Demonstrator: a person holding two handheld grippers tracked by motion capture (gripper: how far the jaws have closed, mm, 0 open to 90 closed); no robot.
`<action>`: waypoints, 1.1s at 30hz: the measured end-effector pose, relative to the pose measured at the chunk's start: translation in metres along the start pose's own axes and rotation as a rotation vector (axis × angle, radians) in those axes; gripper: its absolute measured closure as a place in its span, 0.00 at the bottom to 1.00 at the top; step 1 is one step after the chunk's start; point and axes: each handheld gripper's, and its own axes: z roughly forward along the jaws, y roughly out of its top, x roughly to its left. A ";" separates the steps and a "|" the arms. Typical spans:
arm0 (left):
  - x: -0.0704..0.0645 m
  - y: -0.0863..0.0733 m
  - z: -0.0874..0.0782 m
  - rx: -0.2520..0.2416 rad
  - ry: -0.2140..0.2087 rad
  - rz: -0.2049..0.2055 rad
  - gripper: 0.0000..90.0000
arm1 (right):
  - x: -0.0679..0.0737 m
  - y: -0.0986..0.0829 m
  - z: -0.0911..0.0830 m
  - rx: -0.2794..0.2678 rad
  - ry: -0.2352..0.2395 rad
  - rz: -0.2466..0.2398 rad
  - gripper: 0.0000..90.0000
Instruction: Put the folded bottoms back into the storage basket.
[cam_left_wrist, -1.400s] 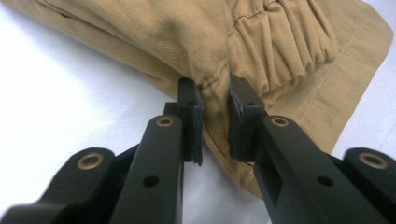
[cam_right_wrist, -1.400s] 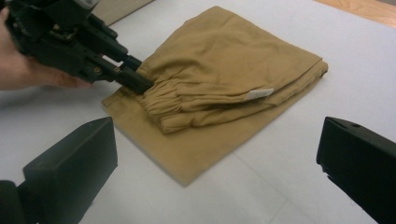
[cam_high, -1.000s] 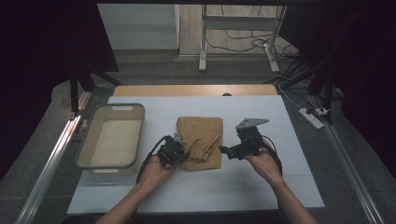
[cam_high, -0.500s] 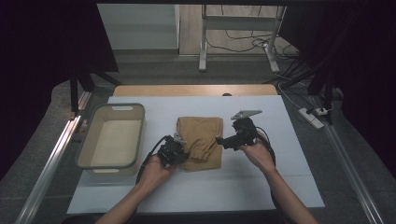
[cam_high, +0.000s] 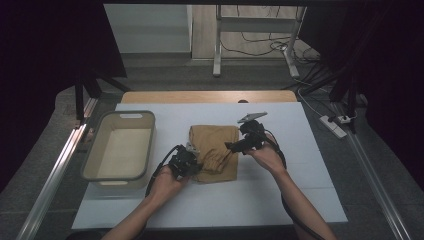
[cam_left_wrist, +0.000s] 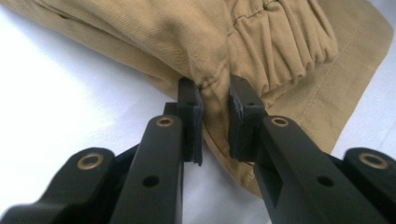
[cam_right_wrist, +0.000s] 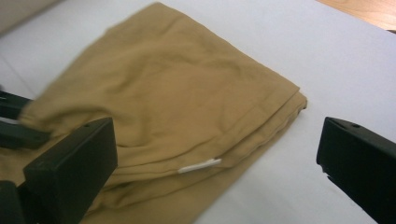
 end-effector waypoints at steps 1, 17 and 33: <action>0.000 0.000 0.000 0.001 0.000 0.000 0.85 | -0.001 0.001 0.003 0.011 -0.008 -0.009 0.00; 0.000 0.000 0.000 0.003 0.001 0.001 0.85 | -0.026 0.018 0.033 0.057 -0.040 0.045 0.00; 0.000 0.001 0.000 0.005 -0.001 0.003 0.85 | -0.048 0.027 0.062 0.095 -0.098 0.082 0.00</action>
